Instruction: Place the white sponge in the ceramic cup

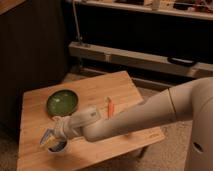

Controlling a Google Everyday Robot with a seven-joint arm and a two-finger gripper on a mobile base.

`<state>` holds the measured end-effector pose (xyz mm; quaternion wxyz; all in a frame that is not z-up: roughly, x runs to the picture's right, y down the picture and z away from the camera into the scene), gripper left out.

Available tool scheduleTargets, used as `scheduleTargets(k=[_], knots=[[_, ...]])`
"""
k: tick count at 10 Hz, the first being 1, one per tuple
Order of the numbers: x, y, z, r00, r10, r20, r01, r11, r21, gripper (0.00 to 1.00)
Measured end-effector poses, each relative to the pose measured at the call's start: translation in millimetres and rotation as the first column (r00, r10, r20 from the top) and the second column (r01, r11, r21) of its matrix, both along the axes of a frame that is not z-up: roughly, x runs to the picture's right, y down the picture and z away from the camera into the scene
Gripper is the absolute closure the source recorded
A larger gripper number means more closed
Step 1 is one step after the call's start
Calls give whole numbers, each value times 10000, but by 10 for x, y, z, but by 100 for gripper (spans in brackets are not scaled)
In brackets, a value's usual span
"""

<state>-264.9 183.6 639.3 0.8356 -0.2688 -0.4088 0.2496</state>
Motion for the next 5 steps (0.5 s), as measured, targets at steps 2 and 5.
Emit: scheduleTargets(k=[2, 5], knots=[[2, -14, -4, 10000, -32, 31, 33, 9999, -121, 20], [-64, -263, -118, 9992, -175, -353, 148, 9970, -758, 20]])
